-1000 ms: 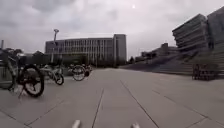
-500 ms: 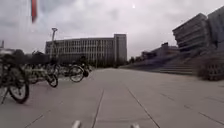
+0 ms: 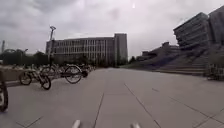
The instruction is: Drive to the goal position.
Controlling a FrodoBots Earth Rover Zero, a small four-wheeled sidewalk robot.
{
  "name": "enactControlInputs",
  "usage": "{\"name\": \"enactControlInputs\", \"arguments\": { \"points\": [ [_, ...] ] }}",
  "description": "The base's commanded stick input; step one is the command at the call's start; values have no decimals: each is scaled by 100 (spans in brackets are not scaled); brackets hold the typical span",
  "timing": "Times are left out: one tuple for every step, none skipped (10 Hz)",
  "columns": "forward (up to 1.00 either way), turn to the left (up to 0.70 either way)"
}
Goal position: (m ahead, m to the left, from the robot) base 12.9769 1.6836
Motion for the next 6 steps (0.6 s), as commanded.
{"name": "enactControlInputs", "arguments": {
  "points": [
    [85,0],
    [85,0],
    [85,0],
    [85,0],
    [85,0],
    [85,0]
  ]
}}
